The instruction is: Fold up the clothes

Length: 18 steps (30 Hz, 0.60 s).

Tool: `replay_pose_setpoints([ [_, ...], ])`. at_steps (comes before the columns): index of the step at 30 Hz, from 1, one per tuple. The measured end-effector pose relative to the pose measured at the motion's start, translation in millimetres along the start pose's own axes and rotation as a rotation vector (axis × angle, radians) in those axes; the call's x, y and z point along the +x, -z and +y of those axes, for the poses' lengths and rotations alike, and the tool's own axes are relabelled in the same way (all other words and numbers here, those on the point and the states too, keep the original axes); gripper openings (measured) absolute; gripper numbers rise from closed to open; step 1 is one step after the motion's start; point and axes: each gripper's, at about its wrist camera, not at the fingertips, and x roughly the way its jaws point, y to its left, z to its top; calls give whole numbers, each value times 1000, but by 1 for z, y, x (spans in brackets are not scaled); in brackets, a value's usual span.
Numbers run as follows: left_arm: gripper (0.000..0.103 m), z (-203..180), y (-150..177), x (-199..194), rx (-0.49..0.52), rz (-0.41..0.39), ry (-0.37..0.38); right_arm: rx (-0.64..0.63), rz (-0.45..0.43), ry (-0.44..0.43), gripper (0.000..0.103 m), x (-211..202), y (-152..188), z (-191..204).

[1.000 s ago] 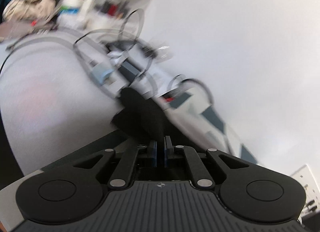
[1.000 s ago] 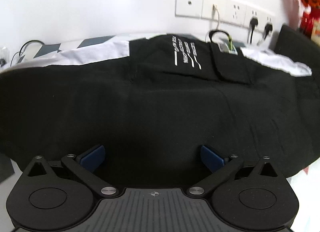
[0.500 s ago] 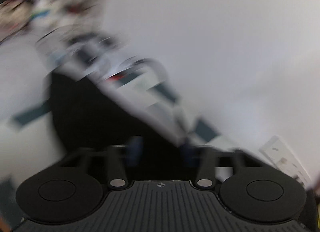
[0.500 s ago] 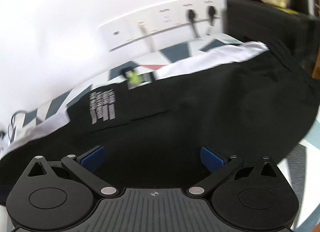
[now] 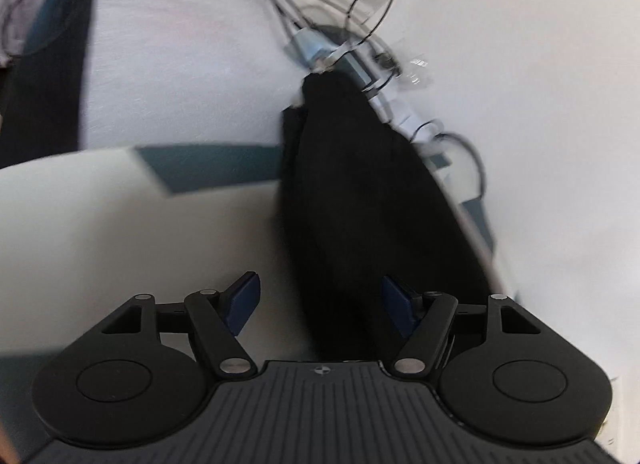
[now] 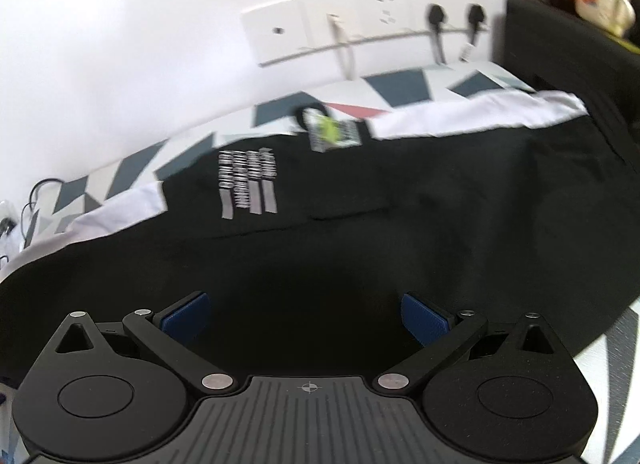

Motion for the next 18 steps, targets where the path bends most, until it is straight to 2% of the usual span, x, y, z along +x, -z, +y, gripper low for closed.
replay_pose_setpoints([
  [6, 68, 7, -29, 40, -120, 58, 152, -104, -7, -37, 102, 10, 8, 57],
  [9, 8, 9, -35, 46, -122, 84, 168, -177, -12, -69, 102, 17, 17, 86],
  [15, 7, 5, -43, 39, -45, 107, 217, -324, -21, -131, 102, 33, 35, 146],
  [18, 7, -3, -48, 32, 43, 110, 250, -397, -26, -162, 102, 40, 44, 175],
])
